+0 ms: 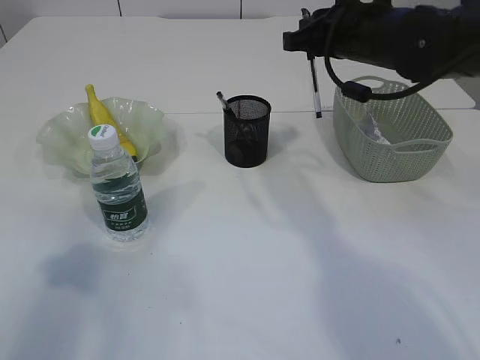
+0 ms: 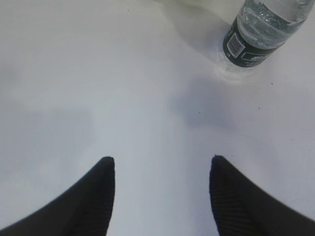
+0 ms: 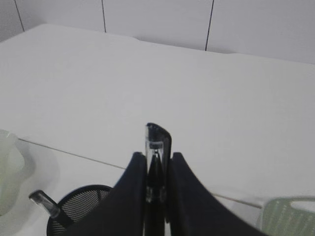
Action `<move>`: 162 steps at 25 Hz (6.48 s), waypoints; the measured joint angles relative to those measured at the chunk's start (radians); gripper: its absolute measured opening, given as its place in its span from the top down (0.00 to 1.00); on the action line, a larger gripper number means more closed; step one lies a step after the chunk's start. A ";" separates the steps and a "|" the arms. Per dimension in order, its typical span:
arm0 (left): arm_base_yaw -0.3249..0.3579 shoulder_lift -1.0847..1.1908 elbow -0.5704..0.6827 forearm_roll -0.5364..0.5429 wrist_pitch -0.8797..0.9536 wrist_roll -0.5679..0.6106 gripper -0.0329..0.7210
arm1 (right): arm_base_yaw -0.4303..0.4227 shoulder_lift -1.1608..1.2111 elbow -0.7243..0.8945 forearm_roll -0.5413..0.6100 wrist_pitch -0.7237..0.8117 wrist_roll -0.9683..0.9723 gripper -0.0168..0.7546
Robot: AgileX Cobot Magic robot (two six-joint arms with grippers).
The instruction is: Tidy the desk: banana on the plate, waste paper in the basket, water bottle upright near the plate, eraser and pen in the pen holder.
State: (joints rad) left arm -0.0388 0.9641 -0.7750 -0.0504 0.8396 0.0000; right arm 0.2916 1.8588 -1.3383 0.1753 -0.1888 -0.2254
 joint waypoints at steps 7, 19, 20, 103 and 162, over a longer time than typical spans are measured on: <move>0.000 0.000 0.000 0.000 -0.005 0.000 0.39 | 0.000 0.023 0.000 -0.353 -0.140 0.380 0.89; 0.000 0.000 0.000 0.000 -0.005 0.000 0.39 | 0.000 0.151 -0.084 -0.463 -0.304 0.498 0.89; 0.000 0.000 0.000 0.000 -0.005 0.000 0.39 | 0.000 0.165 -0.104 -0.471 -0.309 0.509 0.89; 0.000 0.000 0.000 0.000 0.011 0.000 0.39 | 0.000 0.242 -0.300 -0.747 0.122 0.608 0.66; 0.000 -0.279 0.000 0.050 0.167 -0.110 0.31 | -0.217 -0.717 0.289 -0.149 1.104 0.203 0.58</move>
State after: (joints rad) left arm -0.0388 0.6850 -0.7750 0.0000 1.0064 -0.1096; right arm 0.0746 1.1421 -1.0493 0.0267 0.9147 -0.0221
